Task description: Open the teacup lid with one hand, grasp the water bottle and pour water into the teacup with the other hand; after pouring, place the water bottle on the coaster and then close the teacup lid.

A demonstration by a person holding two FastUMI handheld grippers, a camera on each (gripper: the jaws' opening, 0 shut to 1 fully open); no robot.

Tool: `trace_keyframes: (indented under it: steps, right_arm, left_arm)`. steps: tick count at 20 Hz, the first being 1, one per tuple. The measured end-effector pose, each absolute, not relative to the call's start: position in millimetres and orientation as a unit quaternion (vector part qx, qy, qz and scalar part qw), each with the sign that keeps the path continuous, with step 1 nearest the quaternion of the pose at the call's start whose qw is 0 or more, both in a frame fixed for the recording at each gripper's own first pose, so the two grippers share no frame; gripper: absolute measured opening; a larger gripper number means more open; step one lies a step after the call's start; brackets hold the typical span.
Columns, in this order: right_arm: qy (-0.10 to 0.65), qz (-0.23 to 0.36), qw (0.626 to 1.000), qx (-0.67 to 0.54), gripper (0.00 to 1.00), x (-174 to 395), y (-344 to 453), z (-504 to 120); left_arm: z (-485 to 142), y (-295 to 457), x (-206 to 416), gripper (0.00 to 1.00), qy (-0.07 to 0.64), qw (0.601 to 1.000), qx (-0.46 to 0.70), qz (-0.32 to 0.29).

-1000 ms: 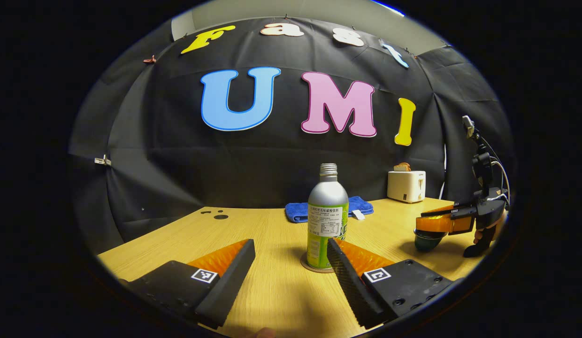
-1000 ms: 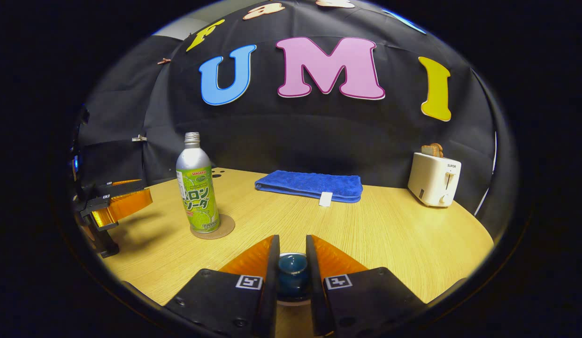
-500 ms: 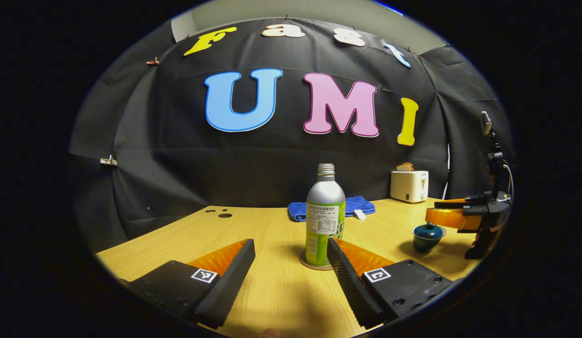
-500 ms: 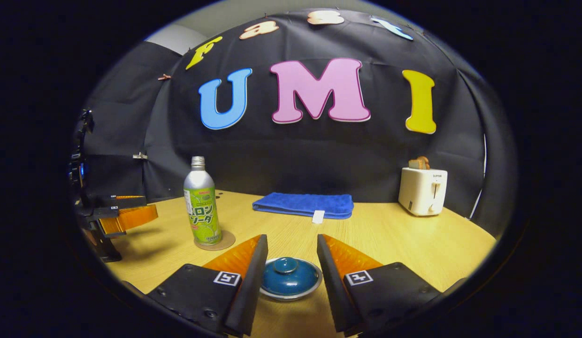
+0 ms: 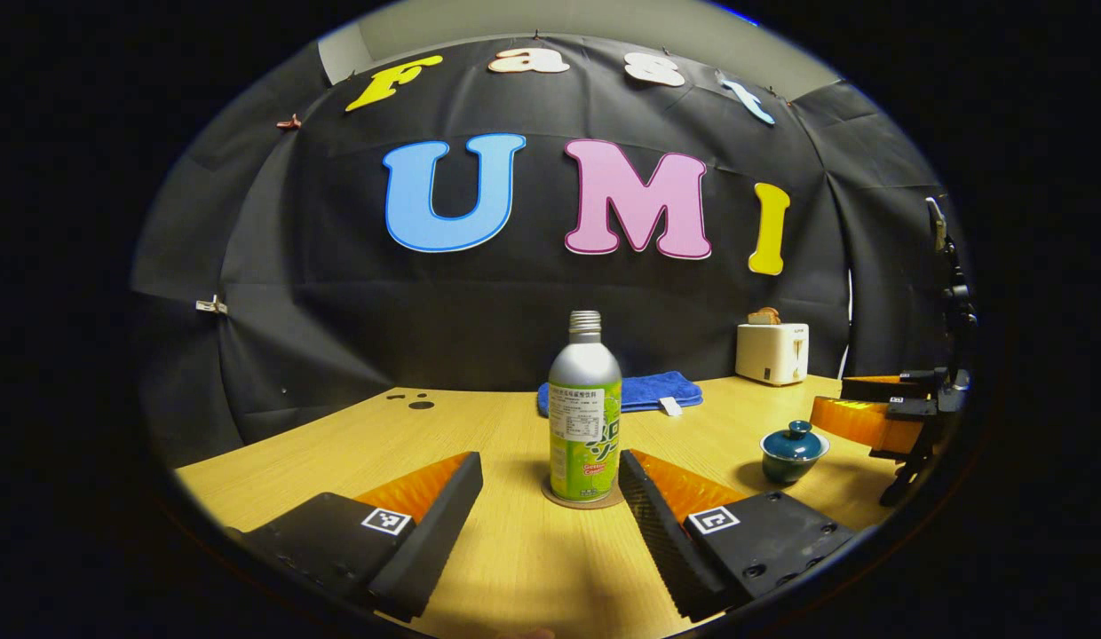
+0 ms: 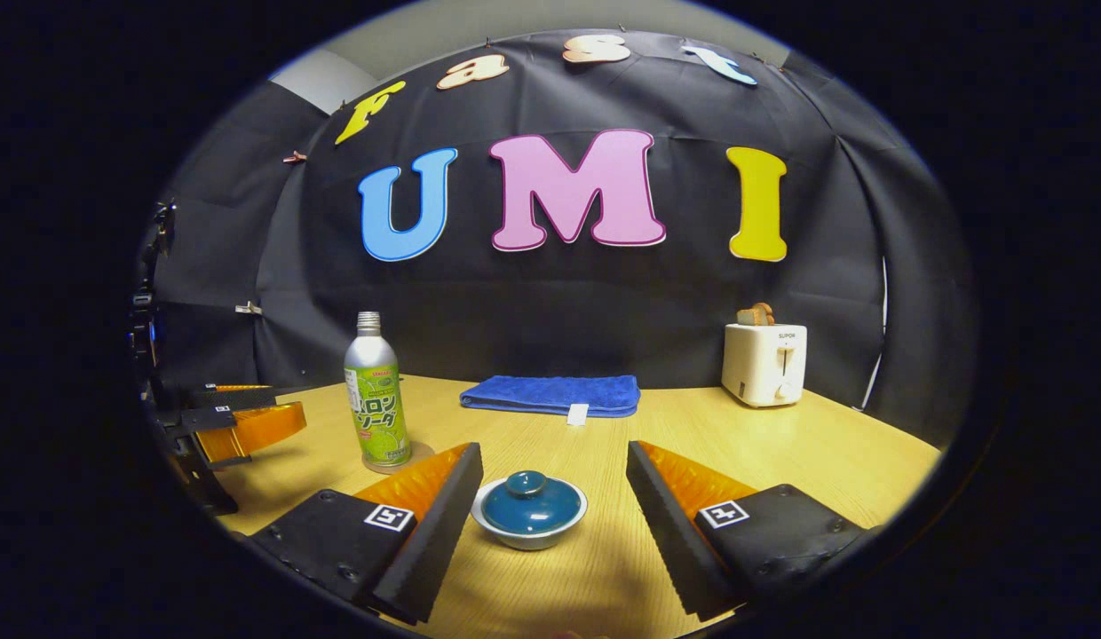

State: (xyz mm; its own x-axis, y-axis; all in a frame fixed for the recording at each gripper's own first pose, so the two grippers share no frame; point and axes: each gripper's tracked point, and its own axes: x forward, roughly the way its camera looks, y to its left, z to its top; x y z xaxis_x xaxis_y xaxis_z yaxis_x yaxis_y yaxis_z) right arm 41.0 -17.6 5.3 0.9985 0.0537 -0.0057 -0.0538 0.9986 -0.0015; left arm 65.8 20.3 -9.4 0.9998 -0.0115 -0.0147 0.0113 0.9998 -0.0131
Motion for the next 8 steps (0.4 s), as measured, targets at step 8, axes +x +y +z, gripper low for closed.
trace_keyframes:
  steps: [8]
  right_arm:
    - [0.002,0.022,1.000,0.000,1.00,36.0,-17.7,5.1]
  left_arm:
    - [-9.2,12.1,66.7,0.98,0.007,1.000,-0.006,-0.003]
